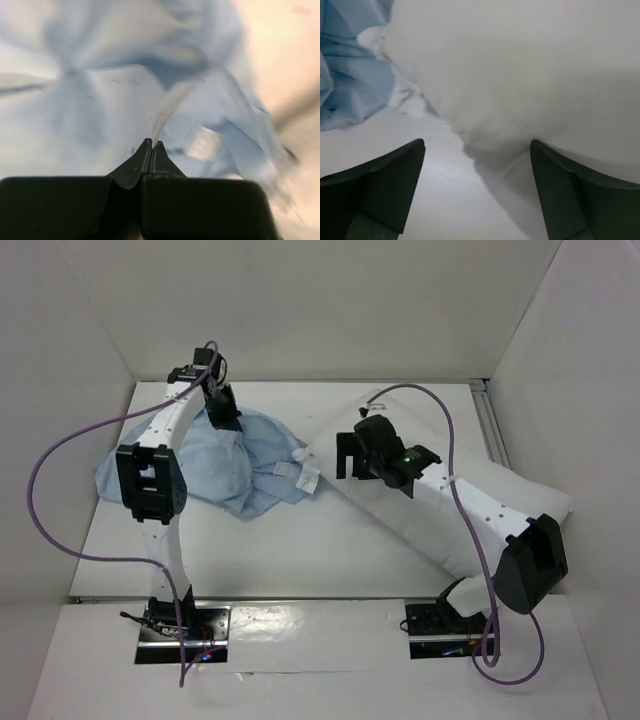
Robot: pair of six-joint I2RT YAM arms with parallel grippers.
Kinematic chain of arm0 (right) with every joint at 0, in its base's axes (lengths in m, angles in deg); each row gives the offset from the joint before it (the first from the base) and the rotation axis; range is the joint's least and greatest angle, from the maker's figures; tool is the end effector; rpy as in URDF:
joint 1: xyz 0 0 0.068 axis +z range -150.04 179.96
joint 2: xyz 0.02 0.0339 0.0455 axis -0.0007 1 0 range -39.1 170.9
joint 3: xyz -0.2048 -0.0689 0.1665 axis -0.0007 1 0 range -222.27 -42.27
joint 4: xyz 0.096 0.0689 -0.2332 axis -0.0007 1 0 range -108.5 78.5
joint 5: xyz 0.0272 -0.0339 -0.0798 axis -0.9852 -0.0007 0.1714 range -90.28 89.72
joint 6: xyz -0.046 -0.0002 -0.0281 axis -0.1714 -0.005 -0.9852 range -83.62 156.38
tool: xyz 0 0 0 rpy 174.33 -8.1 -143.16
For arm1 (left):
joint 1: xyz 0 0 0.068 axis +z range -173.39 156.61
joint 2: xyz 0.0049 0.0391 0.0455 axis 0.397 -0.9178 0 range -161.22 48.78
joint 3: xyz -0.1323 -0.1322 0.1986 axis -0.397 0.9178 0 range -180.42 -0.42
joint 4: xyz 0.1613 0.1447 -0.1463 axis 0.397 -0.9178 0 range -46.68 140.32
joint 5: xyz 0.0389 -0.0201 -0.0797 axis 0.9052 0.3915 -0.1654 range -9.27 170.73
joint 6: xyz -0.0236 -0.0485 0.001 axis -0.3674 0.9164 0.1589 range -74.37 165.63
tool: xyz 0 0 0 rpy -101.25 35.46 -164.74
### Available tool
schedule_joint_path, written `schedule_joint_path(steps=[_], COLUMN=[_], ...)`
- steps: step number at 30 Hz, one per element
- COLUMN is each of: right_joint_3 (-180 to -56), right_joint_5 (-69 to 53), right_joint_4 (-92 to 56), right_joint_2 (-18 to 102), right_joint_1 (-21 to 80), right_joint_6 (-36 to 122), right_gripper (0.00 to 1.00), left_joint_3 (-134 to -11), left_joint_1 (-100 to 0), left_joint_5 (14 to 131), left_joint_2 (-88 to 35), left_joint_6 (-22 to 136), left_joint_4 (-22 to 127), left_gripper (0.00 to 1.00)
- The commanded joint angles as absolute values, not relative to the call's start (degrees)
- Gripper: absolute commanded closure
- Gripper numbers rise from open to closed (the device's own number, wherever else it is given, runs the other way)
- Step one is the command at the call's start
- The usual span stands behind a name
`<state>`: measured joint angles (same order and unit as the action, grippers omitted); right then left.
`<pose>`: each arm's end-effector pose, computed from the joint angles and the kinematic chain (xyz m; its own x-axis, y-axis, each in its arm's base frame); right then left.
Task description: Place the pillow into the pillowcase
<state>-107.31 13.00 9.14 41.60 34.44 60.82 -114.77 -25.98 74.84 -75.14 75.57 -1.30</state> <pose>0.2588 0.1679 0.2911 -0.6857 0.0177 -0.7277 -0.1422 0.9772 0.1578 0.4711 -0.0249 0.2550 -0.8056 -0.4605 -0.3727 -0.3551 0.8789 -0.3185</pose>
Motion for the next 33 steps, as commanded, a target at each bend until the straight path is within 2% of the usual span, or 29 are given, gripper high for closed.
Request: schedule_joint_path(steps=[1, 4, 8, 12, 13, 14, 15, 16, 17, 18, 20, 23, 24, 29, 33], right_joint_3=[-114.49, -121.34, -131.88, -134.65, -134.03, -133.42, -133.41, -133.41, -133.94, -133.94, -132.37, -127.72, -124.57, -118.22, -110.51], right_joint_5=[16.85, 21.15, 26.94, 24.68, 23.47, 18.93, 16.88, 15.38, 13.37, 13.35, 13.35, 12.73, 11.08, 3.69, -2.00], right_joint_4=[11.12, 13.66, 21.99, 20.20, 18.61, 16.94, 14.23, 13.24, 12.71, 12.71, 11.49, 5.51, 4.02, -0.83, -3.02], right_joint_2=[39.73, 43.76, 58.22, 68.11, 69.25, 70.40, 72.41, 73.04, 73.04, 73.04, 70.34, 60.24, 54.56, 41.60, 30.11], right_joint_1=[36.52, 36.52, 35.30, 31.78, 31.17, 30.12, 28.37, 27.83, 27.82, 27.04, 27.03, 27.03, 27.03, 27.65, 31.85], right_joint_6=[63.09, 66.25, 71.95, 76.88, 77.59, 77.60, 77.60, 78.12, 78.12, 77.08, 75.76, 72.68, 71.72, 63.82, 57.57], right_gripper=[0.03, 0.00, 0.00, 0.00, 0.04, 0.11, 0.23, 0.67, 0.89, 1.00, 1.00, 1.00, 1.00, 1.00, 1.00], left_joint_3=[-114.59, -115.90, -119.07, -119.60, -119.60, -119.08, -118.55, -118.55, -118.55, -118.55, -118.55, -118.02, -118.02, -119.07, -119.60], left_joint_1=[-28.13, -28.66, -29.71, -30.33, -30.86, -30.86, -30.86, -30.86, -30.86, -30.86, -30.86, -30.86, -30.86, -30.86, -30.86], left_joint_5=[71.07, 68.61, 65.97, 65.43, 65.43, 65.43, 65.43, 65.43, 65.43, 65.43, 65.43, 65.43, 65.43, 64.38, 63.85], left_joint_2=[-64.96, -62.84, -62.84, -62.84, -62.14, -62.14, -61.44, -60.56, -60.56, -59.95, -59.24, -58.45, -58.45, -59.14, -60.20], left_joint_6=[73.84, 73.84, 73.32, 73.32, 73.32, 73.32, 73.32, 73.32, 72.80, 72.79, 72.79, 72.26, 72.26, 71.74, 71.21], left_joint_4=[-1.19, -1.19, -1.71, -2.33, -2.33, -2.33, -2.33, -2.33, -2.85, -3.38, -3.38, -3.38, -3.38, -3.38, -3.38], left_gripper=[1.00, 1.00, 1.00, 1.00, 1.00, 1.00, 1.00, 1.00, 1.00, 1.00, 1.00, 1.00, 1.00, 1.00, 1.00])
